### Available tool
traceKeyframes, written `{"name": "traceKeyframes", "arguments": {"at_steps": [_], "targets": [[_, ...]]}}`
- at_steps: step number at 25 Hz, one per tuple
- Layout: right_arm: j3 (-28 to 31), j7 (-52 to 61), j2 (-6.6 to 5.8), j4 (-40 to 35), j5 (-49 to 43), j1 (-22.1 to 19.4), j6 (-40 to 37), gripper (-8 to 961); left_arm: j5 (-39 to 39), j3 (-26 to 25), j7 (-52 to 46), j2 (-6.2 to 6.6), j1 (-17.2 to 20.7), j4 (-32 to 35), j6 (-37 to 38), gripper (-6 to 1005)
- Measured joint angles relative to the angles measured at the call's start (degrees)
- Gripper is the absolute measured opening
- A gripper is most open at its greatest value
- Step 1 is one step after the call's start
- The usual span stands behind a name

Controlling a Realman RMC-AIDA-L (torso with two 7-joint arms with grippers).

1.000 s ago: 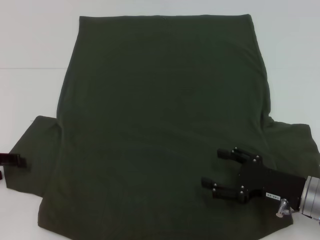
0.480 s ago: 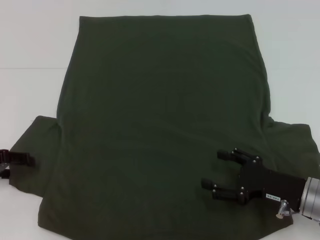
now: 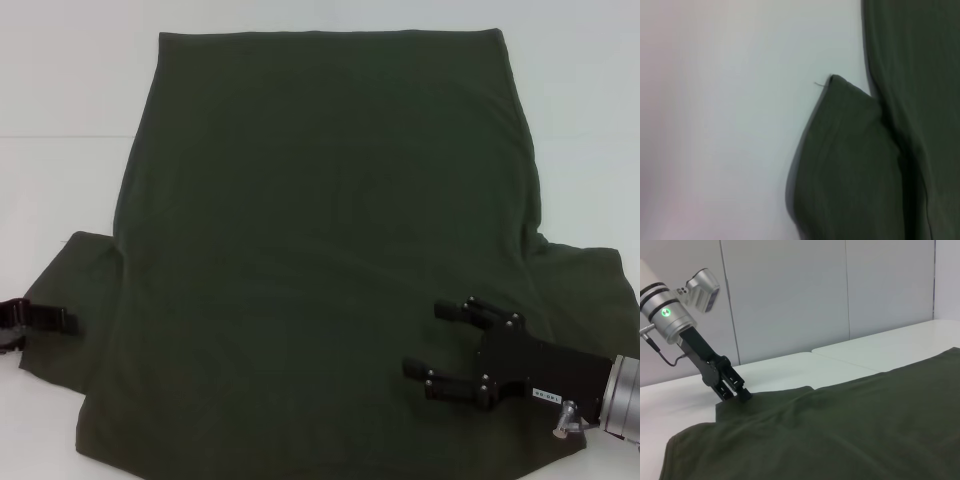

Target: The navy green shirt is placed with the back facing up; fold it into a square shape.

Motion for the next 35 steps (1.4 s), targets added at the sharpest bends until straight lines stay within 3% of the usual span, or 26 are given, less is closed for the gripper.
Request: {"name": "traceKeyframes", "arguments": {"at_steps": [7, 24, 31, 35], "targets": [[0.00, 0.04, 0.00, 0.00, 0.05, 0.04, -0.01, 934, 0.28, 0.25, -0.07, -0.52, -0.09, 0.20, -1.05, 654], [0.16, 0.09, 0.00, 0.01, 0.05, 0.27, -0.08, 934, -0.25, -0.16, 1.92, -0.35, -0.38, 0.58, -1.13, 5], [0.41, -0.09, 0.00, 0.00, 0.05, 0.30, -0.07, 933, -0.08, 0.07, 2.93, 0.00, -0.42, 2.06, -1.89, 4], [0.45, -0.13, 0.00, -0.03, 0.06, 0.34, -0.05, 933, 0.15, 0.58, 3.00, 1.61, -0.51, 3.52, -1.99, 3]]}}
